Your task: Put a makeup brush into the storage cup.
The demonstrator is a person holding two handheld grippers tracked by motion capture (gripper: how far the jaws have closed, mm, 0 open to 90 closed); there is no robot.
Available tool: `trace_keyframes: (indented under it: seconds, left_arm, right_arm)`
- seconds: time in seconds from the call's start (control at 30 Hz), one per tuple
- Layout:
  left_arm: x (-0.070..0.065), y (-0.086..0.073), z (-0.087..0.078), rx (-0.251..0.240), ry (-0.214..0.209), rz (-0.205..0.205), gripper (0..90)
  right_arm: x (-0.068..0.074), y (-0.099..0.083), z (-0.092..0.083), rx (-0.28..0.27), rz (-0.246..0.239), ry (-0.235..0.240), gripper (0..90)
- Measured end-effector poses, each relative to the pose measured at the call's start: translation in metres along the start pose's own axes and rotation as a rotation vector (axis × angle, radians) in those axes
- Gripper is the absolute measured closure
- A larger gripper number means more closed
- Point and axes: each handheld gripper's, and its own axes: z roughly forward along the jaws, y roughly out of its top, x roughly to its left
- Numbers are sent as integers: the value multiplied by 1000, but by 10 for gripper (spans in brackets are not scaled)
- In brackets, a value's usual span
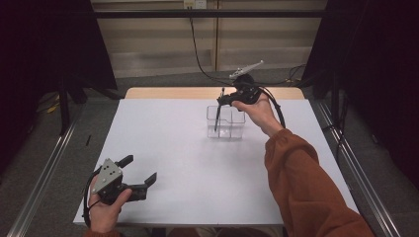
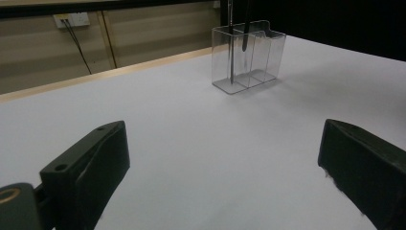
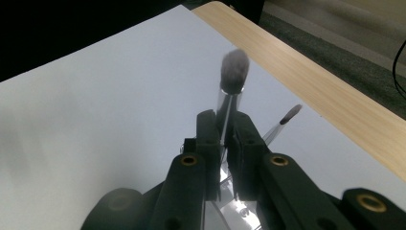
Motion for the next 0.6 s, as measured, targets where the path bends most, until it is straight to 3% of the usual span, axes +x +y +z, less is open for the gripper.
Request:
trace_keyframes:
  seconds: [0.6]
  left_arm:
    - [0,0,0,0,4,2,36]
  right_arm:
    - [-4,-19,13,1,39,9,836]
